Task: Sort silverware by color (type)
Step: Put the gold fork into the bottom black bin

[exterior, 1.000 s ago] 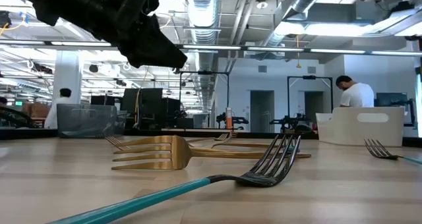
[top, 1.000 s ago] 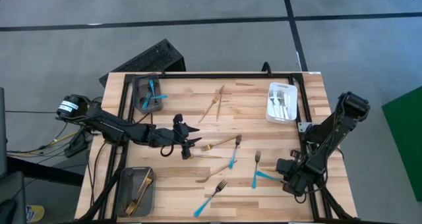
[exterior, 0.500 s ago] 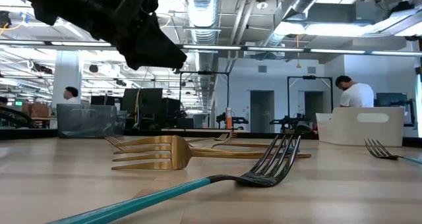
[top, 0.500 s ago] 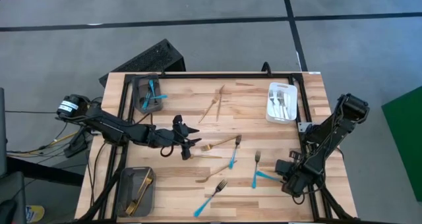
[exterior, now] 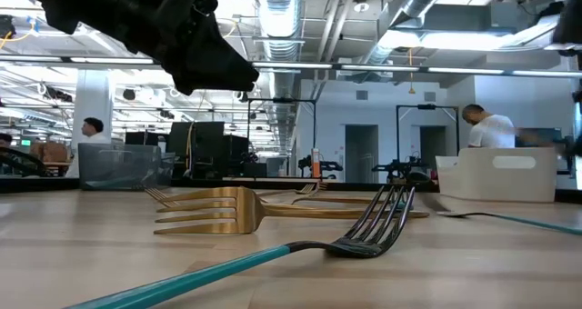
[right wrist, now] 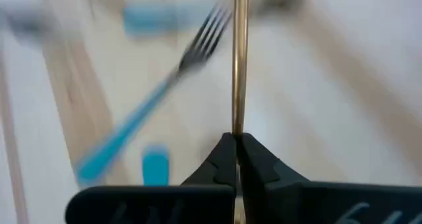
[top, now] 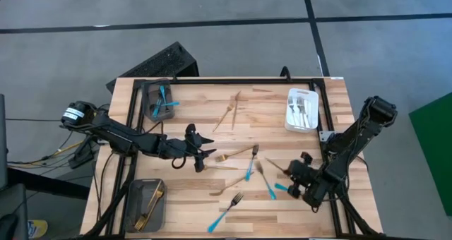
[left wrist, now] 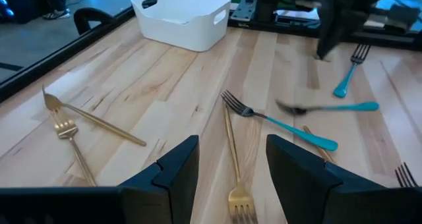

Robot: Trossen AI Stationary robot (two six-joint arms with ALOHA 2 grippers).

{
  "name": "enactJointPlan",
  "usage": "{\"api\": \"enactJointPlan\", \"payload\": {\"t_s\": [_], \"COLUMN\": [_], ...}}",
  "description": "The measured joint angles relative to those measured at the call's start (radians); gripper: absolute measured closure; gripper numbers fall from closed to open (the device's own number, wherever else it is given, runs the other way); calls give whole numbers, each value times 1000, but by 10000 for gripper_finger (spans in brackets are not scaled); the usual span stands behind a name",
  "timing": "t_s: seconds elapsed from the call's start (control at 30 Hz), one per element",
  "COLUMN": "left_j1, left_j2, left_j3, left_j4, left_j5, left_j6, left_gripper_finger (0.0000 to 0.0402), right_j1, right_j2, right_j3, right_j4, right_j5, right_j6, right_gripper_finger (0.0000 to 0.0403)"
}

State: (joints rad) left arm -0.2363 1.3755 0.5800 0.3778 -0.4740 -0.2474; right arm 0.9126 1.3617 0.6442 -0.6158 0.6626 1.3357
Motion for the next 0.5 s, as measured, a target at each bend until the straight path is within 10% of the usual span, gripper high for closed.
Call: {"api": "enactJointPlan", "payload": {"t_s": [0.2, 0.5], "left_j1": [1, 1], "left_j2": [1, 1], "left_j3": [0, 0], "left_j4": [30, 272], "left_j5": [5, 142], "left_j6": [-5, 146], "left_gripper_finger": [234, 234], "right_j1": [-74, -314], "right_j2": [-30, 106], "right_j3": [1, 2], "right_j4": [176, 962], "right_j5": [423, 358], "right_j6": [-104, -870], "right_gripper_finger": [387, 386]}}
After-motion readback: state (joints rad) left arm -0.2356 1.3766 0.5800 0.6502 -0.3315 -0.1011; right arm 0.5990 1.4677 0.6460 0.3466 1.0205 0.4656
